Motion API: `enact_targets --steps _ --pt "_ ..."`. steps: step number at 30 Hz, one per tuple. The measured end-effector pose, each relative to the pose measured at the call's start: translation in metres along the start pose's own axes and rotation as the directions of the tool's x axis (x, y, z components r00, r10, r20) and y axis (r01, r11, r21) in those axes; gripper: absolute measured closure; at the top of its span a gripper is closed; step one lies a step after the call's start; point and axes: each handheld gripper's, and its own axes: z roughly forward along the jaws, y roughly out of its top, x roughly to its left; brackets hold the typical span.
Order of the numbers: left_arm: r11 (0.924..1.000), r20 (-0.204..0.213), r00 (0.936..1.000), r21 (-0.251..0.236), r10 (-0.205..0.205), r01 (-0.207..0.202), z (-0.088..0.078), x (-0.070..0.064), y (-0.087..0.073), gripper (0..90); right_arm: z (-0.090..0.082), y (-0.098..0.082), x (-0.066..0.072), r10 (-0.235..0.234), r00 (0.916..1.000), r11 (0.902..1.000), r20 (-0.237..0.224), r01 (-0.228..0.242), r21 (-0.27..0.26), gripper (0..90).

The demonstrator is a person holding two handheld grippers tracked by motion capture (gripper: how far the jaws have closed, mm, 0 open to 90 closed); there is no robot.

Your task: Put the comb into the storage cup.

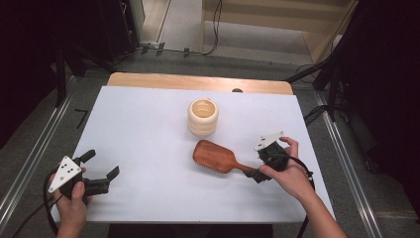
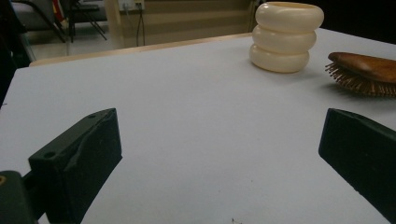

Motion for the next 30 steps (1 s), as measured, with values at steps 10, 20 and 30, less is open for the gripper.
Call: enact_targets --steps 10,20,30 --pt "1.0000 0.003 1.0000 -0.002 -0.004 0.004 0.000 0.000 0.000 0.0 0.013 0.022 0.007 -0.043 0.9976 0.9965 -0.055 0.047 0.069 0.0" --pt "1.0000 0.002 1.0000 0.001 0.000 0.000 0.000 0.000 0.000 0.0 0.037 0.027 0.015 -0.099 0.9946 0.9762 -0.032 0.103 0.191 42.1" --pt "1.0000 0.001 1.0000 0.001 0.001 -0.001 0.000 0.000 0.000 0.0 0.049 0.032 0.013 -0.107 0.9876 0.9660 -0.114 0.131 0.223 58.4"
